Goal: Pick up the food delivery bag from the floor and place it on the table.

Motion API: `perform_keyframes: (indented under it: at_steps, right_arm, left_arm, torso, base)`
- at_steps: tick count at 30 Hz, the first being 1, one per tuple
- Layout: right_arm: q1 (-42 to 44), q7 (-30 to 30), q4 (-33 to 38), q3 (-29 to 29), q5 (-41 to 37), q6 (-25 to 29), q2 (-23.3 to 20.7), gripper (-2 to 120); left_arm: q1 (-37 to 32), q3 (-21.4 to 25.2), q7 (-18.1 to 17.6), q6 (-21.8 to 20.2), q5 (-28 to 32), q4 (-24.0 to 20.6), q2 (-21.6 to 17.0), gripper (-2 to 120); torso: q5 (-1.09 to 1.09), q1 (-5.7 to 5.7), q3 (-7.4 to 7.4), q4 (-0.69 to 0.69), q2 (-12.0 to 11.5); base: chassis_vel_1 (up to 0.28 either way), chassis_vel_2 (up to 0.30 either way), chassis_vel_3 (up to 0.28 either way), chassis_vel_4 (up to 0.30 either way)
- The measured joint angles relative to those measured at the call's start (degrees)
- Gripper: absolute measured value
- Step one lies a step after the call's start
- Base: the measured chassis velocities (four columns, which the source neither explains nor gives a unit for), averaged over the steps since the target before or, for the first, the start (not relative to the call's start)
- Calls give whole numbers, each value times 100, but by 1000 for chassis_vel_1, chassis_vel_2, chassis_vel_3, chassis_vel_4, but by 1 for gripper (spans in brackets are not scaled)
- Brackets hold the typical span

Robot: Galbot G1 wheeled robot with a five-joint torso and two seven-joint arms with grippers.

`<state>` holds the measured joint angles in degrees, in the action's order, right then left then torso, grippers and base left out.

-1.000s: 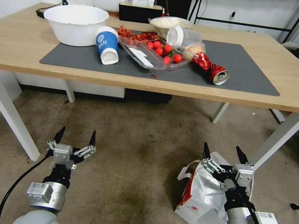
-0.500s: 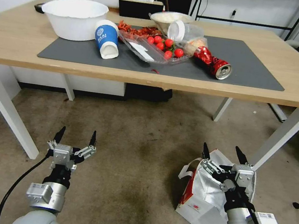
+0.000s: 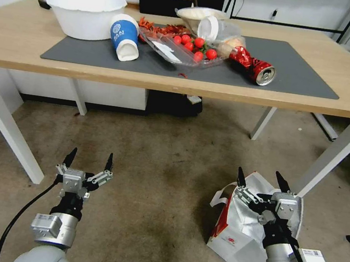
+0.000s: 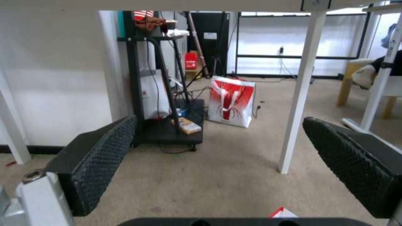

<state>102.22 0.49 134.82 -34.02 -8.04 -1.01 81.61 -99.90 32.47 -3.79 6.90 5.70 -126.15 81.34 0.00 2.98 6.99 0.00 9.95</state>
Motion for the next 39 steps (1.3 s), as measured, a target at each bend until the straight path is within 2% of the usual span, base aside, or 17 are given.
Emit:
perform_keyframes:
  at_steps: [35,39]
  right_arm:
    - [-7,26,-53,-42,-25,-3,-4,100]
    - [-9,26,-59,-43,-29,1,-1,100]
  left_arm:
    - [37,2,-29,146,-39,155,44,100]
    - [46,2,-29,155,-43,170,48,100]
  torso:
    - [-1,-93,-700,0,-801]
    - [0,-106,-699,0,-861]
  base:
    - [0,0,0,0]
    - [0,0,0,0]
